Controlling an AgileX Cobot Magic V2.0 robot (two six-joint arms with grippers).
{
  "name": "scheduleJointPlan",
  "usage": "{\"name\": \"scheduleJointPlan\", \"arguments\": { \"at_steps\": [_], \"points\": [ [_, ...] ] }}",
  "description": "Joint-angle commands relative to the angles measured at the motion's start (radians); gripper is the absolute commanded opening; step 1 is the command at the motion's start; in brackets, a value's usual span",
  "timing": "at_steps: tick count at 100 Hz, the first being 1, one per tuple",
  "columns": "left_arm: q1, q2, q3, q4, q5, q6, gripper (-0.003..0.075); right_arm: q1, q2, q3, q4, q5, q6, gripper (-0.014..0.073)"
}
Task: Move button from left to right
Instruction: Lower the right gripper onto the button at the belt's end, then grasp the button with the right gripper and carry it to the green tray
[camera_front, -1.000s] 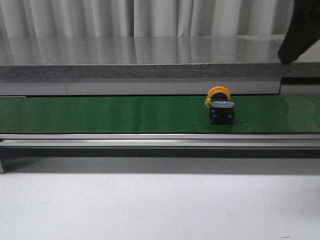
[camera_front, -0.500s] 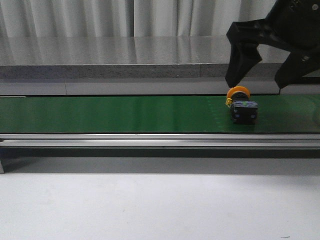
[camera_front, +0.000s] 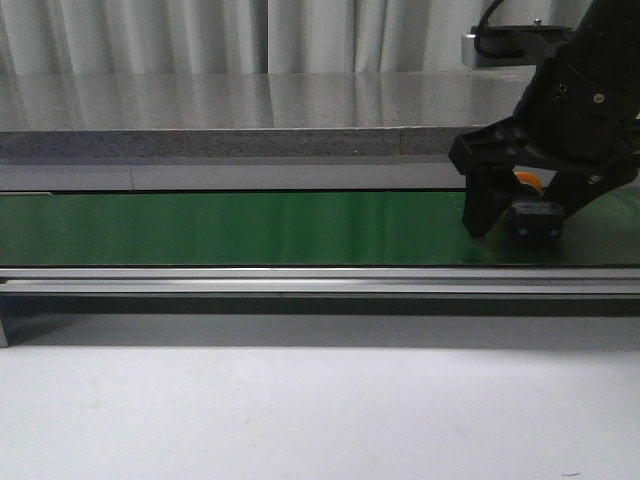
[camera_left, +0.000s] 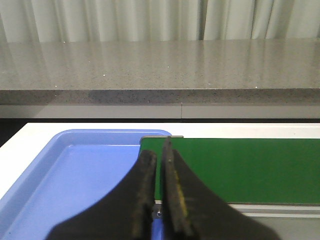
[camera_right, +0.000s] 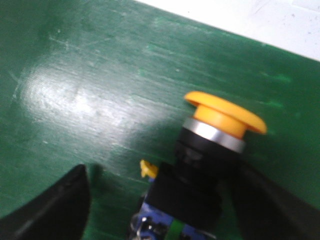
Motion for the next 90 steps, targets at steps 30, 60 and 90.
{"name": "scheduleJointPlan", "arguments": {
  "at_steps": [30,60,90],
  "points": [
    [-0.006,0.011,-0.029,-0.011,-0.088,0.001,0.0005,-0.002,-0.08,-0.091,-0.023,0.086,-0.011,0.0204],
    [-0.006,0.011,-0.029,-0.011,-0.088,0.001,0.0005,-0.08,-0.163,-0.21,-0.129,0.209,-0.042,0.0205],
    [-0.006,0.011,-0.029,-0.011,-0.088,0.001,0.0005,-0.346,-0.169,-0.224,-0.131,0.227,-0.162,0.0205]
  ]
}}
